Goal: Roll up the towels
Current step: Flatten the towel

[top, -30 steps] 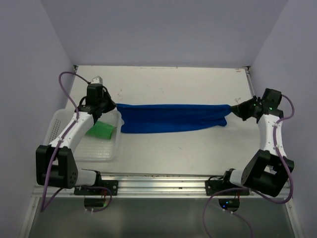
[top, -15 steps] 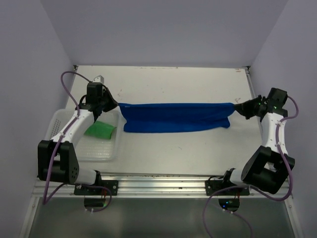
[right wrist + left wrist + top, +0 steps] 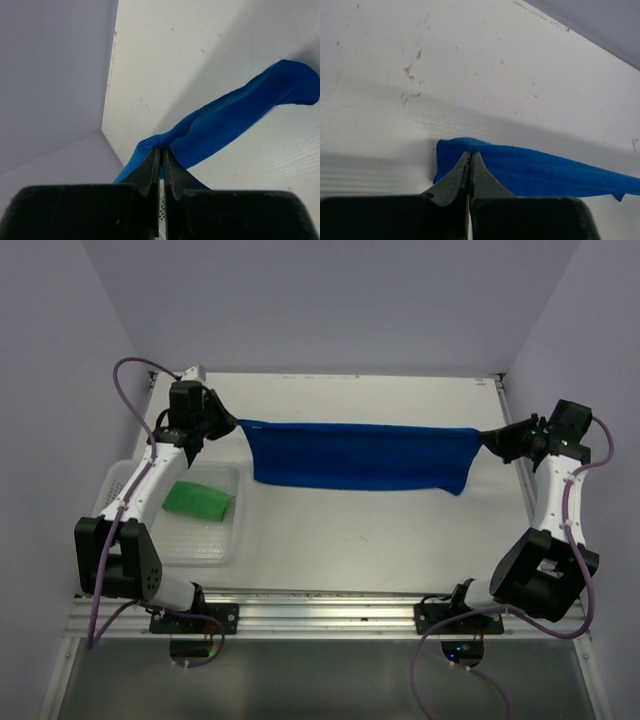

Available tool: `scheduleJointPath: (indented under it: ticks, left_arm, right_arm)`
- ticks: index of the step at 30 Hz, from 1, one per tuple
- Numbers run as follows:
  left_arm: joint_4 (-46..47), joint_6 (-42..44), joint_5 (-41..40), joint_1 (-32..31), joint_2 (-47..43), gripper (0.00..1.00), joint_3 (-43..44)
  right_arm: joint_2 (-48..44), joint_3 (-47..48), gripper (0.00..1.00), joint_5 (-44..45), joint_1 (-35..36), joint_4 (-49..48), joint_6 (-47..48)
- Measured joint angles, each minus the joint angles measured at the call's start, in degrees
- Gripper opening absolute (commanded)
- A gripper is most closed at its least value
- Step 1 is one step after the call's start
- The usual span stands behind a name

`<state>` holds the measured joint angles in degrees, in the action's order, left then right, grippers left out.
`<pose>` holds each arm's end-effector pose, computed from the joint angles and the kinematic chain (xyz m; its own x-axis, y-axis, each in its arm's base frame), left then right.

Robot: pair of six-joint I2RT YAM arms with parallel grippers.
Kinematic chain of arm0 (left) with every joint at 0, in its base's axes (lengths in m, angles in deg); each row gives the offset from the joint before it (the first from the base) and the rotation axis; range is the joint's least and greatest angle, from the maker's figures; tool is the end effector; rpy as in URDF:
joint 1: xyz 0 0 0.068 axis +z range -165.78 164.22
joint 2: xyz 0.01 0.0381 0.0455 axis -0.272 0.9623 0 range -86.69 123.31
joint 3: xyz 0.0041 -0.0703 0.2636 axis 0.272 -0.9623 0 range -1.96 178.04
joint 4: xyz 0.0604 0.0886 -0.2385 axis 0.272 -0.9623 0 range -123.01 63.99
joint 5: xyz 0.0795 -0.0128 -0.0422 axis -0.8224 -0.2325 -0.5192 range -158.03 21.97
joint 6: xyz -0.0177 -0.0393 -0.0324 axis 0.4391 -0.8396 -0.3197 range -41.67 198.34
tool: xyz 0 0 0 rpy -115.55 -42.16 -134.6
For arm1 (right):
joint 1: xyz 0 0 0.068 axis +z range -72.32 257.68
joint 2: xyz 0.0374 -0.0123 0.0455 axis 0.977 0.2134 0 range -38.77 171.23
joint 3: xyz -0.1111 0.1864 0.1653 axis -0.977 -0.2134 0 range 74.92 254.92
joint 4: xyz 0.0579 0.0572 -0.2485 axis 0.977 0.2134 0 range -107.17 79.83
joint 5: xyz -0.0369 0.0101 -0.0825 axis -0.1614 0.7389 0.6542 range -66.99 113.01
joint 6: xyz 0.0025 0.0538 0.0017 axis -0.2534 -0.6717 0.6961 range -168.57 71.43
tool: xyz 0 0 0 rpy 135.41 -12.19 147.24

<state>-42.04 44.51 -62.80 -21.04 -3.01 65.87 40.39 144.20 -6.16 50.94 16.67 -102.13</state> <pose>0.3343 -0.0340 0.3089 -0.5307 -0.5078 -0.6786 -0.1529 0.8449 -0.5127 0.2740 -0.1186 0.3173 -0.3037 0.9395 -0.1584 0.5430 0.3073 0.7815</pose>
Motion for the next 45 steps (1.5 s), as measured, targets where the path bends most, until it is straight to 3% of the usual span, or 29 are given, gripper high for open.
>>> scheduleJointPath:
  ticks: [13,15,21,23,26,37,39,41,45]
  left_arm:
    - [1.6,0.0,-0.1,0.1,-1.0,0.00,-14.7]
    - [2.0,0.1,-0.5,0.4,-1.9,0.00,-16.0]
    - [2.3,0.5,-1.6,1.4,-3.5,0.00,-18.3]
    - [2.3,0.6,-1.7,1.4,-3.8,0.00,-18.6]
    - [2.3,0.7,-1.9,1.4,-4.1,0.00,-18.9]
    - [3.2,2.0,-2.0,0.4,-4.2,0.00,-19.0]
    - [3.2,2.0,-2.0,0.3,-4.2,0.00,-19.0]
    - [3.2,2.0,-2.0,0.3,-4.2,0.00,-19.0]
    - [3.2,2.0,-2.0,0.3,-4.2,0.00,-19.0]
  right_arm:
    - [0.0,-8.5,0.00,-0.2,0.3,-1.4,1.5]
    - [-1.0,-12.3,0.00,2.2,2.3,-2.1,3.0]
    - [-2.2,-22.3,0.00,8.0,18.1,-3.5,7.5]
    - [-2.2,-25.0,0.10,10.3,21.4,-3.3,9.5]
    - [-2.2,-27.3,0.17,13.1,24.5,-3.0,12.5]
    - [-2.1,-29.4,0.26,19.7,25.6,-2.6,17.5]
    - [-2.1,-29.4,0.25,20.3,25.6,-2.5,17.8]
    - [-2.1,-29.4,0.17,20.8,25.6,-2.4,18.3]
    - [-2.0,-29.4,0.20,21.1,25.6,-2.4,18.8]
